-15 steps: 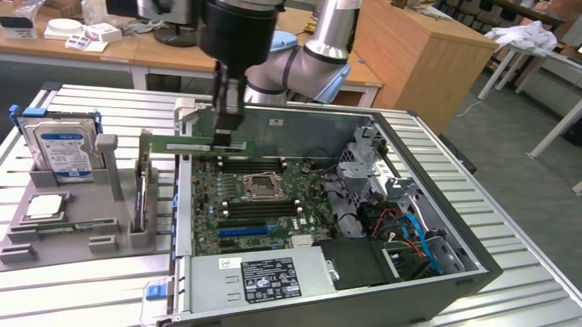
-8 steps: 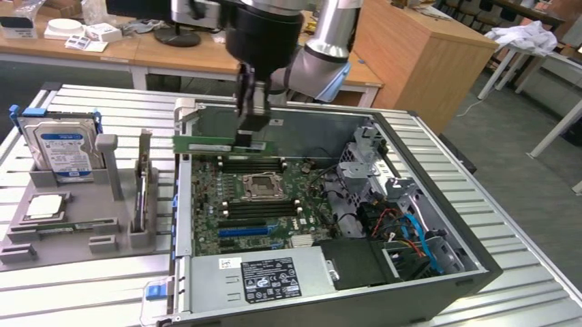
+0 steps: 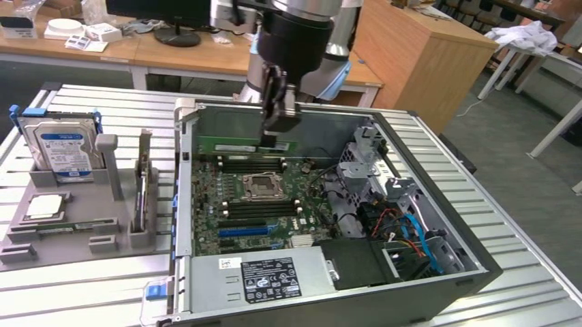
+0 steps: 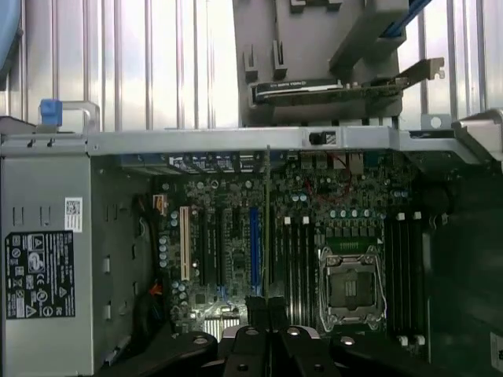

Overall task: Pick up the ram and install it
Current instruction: 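Pick up the ram and move it above insertion slot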

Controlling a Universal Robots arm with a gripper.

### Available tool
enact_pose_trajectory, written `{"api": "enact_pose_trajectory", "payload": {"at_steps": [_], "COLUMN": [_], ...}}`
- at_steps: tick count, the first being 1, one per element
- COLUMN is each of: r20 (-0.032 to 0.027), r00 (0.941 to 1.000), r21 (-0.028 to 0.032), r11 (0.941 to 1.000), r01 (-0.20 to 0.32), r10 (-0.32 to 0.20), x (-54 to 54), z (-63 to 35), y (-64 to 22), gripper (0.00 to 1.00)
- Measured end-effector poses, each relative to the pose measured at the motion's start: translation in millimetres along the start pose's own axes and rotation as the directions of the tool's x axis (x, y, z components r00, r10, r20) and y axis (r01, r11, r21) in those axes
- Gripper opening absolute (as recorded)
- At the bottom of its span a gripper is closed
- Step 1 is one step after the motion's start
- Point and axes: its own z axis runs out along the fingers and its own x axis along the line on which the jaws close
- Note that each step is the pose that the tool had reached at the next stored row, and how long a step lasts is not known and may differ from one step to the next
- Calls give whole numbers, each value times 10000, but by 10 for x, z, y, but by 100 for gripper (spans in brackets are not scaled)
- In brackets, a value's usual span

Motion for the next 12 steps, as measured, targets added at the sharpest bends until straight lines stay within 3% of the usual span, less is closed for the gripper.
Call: {"api": "enact_pose_trajectory", "payload": {"at_steps": [12], "r20": [-2], "r00": [10000], "r21": [0], "r11": [10000], "r01": [29], "r10": [-29], "x": [-17], "z": [-14], "y": [-409], "gripper": [12]}}
